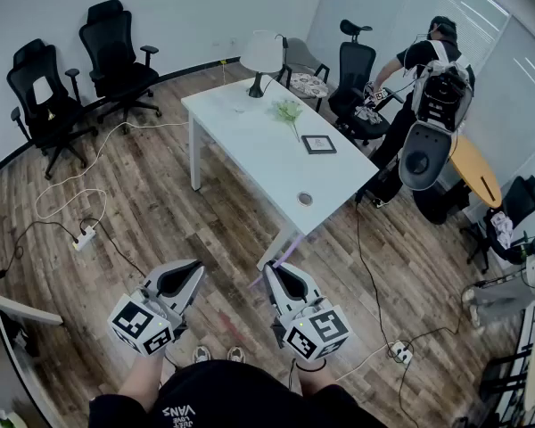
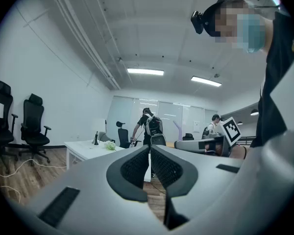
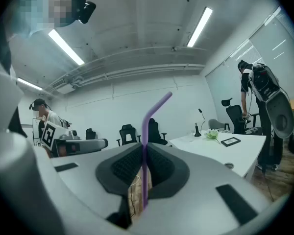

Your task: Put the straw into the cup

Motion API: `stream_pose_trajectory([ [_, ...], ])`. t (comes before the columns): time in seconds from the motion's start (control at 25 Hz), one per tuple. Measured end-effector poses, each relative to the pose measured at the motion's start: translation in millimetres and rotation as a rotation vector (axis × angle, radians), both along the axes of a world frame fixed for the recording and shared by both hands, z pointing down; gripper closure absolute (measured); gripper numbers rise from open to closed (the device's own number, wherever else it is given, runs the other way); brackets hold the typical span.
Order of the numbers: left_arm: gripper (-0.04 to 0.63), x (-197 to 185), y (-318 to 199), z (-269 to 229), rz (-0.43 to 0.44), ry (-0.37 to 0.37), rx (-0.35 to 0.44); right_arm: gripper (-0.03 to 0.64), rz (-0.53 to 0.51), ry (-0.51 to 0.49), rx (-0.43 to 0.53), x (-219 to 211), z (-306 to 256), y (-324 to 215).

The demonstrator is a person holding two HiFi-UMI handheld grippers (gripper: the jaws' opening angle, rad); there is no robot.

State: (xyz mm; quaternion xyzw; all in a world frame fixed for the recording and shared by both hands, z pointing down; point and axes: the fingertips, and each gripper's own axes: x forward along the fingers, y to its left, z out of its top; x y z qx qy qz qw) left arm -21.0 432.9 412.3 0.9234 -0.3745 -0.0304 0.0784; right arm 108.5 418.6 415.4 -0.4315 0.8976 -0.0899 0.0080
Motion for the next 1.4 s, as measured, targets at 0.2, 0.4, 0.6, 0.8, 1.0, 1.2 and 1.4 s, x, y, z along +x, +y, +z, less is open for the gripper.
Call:
stream_pose_trajectory([
  [0.2, 0.572, 2.8, 0.3, 0.8, 0.001, 0.004, 0.002, 0.580, 0.001, 0.004, 0.003, 2.1, 0.4, 1.4],
  [0.4, 0.572, 4.5, -0.6, 2.8, 0.010, 0.010, -0.004, 0.580, -0.007, -0.025, 0.000, 1.9, -0.4, 0.9],
  [0.6, 0.572, -1.3, -1.1, 5.7, 0.013, 0.010, -0.012, 0.580, -0.001, -0.041, -0.016, -2.9, 2.1, -0.2],
  [0.8, 0.572, -10.2, -2.7, 12.1, 0.019, 0.005, -0.024, 0.580, 0.005, -0.040, -0.029, -11.2, 8.7, -0.7],
  [1.0, 0.572, -24.7, -9.7, 14.6, 0.039, 0.001, -0.033, 0.580, 0.024, -0.041, -0.040, -25.0, 11.1, -6.6],
  [1.2, 0.572, -45.1, -15.7, 19.2, 0.062, 0.002, -0.038, 0.580, 0.052, -0.043, -0.046, -42.2, 12.3, -9.8],
  [1.4, 0.572, -55.7, -26.5, 26.7, 0.064, 0.004, -0.054, 0.580, 0.071, -0.045, -0.063, -48.8, 20.0, -14.7],
])
